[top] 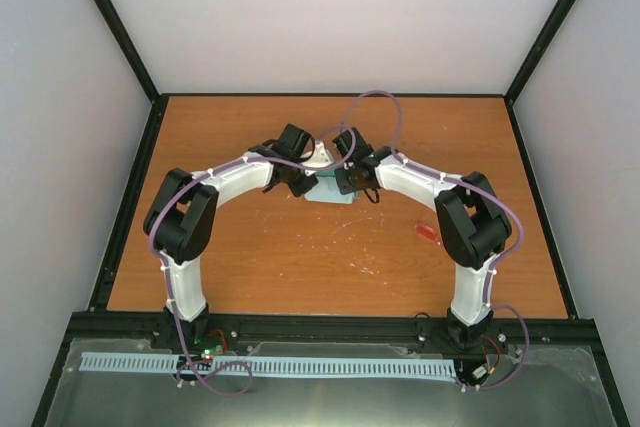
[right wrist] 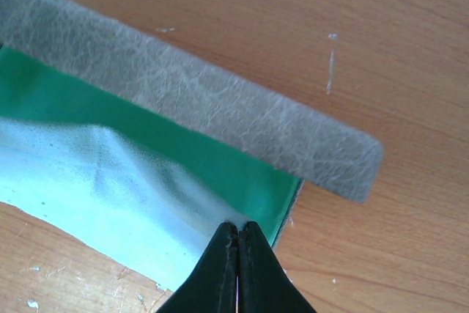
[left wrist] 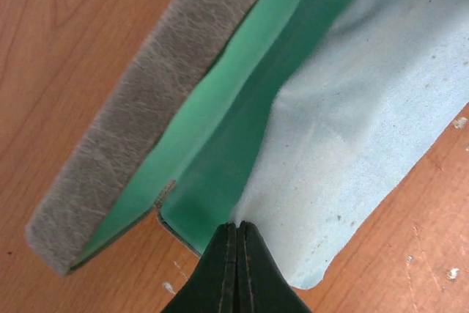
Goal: Organize the sunglasses
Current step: Place the glasses cleaning cloth in the sunglasses case.
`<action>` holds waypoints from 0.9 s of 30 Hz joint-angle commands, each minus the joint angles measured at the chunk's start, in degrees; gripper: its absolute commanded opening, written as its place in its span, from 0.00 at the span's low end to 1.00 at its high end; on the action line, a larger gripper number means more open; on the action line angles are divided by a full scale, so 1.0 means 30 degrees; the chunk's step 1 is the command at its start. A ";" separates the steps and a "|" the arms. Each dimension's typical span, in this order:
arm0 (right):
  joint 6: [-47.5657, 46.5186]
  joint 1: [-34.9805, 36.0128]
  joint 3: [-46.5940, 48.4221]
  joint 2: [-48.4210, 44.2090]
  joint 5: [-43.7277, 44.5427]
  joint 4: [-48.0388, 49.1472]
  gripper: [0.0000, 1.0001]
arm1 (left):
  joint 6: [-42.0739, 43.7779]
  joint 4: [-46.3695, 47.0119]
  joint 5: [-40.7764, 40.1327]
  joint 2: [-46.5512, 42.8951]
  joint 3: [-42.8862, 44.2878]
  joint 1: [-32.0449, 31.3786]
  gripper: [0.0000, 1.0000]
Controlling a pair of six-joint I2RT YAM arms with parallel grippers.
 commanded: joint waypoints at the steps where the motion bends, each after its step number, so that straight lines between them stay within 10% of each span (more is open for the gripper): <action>1: -0.0405 -0.0239 0.0856 0.0495 0.0487 0.0439 0.03 | 0.0422 0.0323 0.0268 0.0472 0.1003 0.0270 0.00; 27: -0.1233 -0.1149 0.2409 0.2598 -0.0735 0.0408 0.03 | 0.0403 0.0100 0.1065 0.2612 0.3012 0.1011 0.03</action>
